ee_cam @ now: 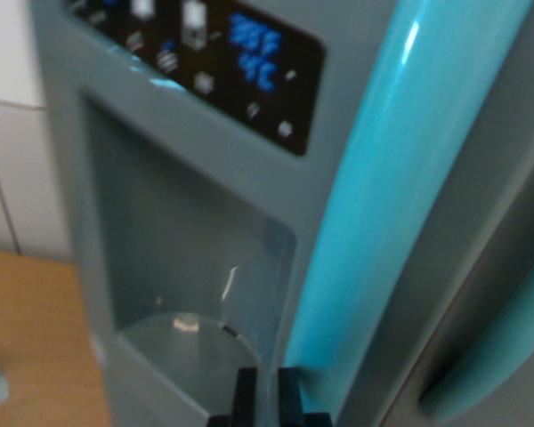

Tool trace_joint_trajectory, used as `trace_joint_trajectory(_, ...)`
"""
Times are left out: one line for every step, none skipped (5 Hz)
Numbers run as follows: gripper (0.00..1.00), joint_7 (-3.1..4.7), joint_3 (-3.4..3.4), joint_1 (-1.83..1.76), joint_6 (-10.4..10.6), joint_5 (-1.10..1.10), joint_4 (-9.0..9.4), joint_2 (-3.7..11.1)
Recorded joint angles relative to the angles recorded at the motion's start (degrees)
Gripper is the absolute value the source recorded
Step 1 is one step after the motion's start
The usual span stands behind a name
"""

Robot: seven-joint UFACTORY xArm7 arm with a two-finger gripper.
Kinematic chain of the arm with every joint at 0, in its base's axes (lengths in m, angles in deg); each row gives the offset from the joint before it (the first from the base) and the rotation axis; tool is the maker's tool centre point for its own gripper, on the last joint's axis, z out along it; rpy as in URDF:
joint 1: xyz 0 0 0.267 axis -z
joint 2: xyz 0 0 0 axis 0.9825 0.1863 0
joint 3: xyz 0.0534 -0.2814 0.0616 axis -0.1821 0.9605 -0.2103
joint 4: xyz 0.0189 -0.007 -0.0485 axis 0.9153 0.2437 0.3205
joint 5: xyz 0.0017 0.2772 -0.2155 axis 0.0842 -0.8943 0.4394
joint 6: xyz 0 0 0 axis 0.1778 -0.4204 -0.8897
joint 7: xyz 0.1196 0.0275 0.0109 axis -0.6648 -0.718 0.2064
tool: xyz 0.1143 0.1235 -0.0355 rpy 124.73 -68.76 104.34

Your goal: Close fridge door

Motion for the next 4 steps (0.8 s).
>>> trace_joint_trajectory(1.00,0.00,0.00,0.00,0.0,0.00,0.00,0.00)
trace_joint_trajectory(1.00,0.00,1.25,0.00,0.0,0.00,-2.74,3.11)
trace_joint_trajectory(1.00,0.00,1.25,0.00,0.0,0.00,-2.74,3.11)
trace_joint_trajectory(1.00,0.00,2.06,0.00,0.0,0.00,-4.86,5.70)
